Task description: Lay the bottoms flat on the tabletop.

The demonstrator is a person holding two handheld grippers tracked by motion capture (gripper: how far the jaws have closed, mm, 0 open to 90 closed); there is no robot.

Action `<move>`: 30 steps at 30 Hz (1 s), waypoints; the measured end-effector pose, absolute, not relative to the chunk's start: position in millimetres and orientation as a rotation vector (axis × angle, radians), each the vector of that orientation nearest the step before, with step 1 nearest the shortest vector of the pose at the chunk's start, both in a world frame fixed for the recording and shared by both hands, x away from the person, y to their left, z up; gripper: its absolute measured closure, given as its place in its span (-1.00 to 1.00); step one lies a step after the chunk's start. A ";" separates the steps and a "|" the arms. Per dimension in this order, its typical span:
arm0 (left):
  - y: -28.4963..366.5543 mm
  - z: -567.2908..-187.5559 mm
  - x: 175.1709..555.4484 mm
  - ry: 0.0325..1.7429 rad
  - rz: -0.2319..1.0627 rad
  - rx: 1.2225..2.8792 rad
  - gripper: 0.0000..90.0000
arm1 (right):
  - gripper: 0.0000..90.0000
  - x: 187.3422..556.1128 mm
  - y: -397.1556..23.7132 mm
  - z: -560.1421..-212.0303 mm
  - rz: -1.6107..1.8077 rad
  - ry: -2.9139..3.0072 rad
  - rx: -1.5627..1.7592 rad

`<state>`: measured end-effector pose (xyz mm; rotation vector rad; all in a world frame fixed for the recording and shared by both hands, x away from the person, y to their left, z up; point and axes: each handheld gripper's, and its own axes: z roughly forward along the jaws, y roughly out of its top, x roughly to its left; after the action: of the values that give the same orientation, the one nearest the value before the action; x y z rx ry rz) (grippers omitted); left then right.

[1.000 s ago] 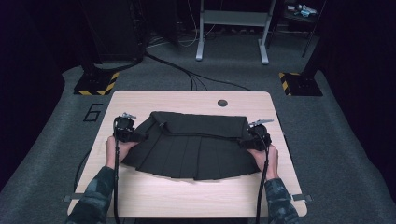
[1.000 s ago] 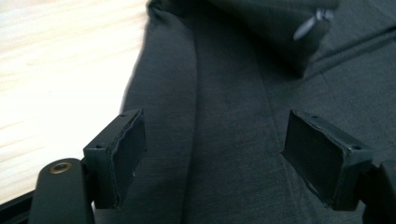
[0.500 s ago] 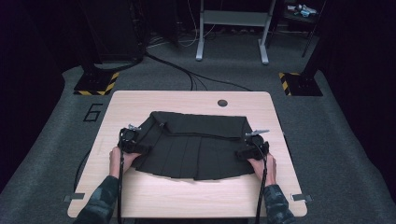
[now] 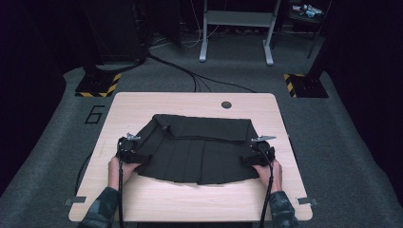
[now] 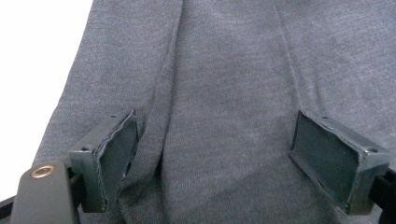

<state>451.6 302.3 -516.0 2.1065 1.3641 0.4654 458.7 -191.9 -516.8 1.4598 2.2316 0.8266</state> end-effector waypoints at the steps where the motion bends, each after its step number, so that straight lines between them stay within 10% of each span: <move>1: 302.2 -516.4 448.9 1.365 0.468 2.101 -0.67 | -0.82 456.8 -192.1 -516.7 0.827 2.233 1.460; 30: 313.2 -521.2 346.2 1.355 0.500 2.058 -0.67 | -0.80 393.0 -188.5 -519.0 0.866 2.268 1.390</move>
<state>346.2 313.2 -521.2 2.0575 1.3548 0.4996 393.0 -188.5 -519.0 1.3896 2.2675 0.8659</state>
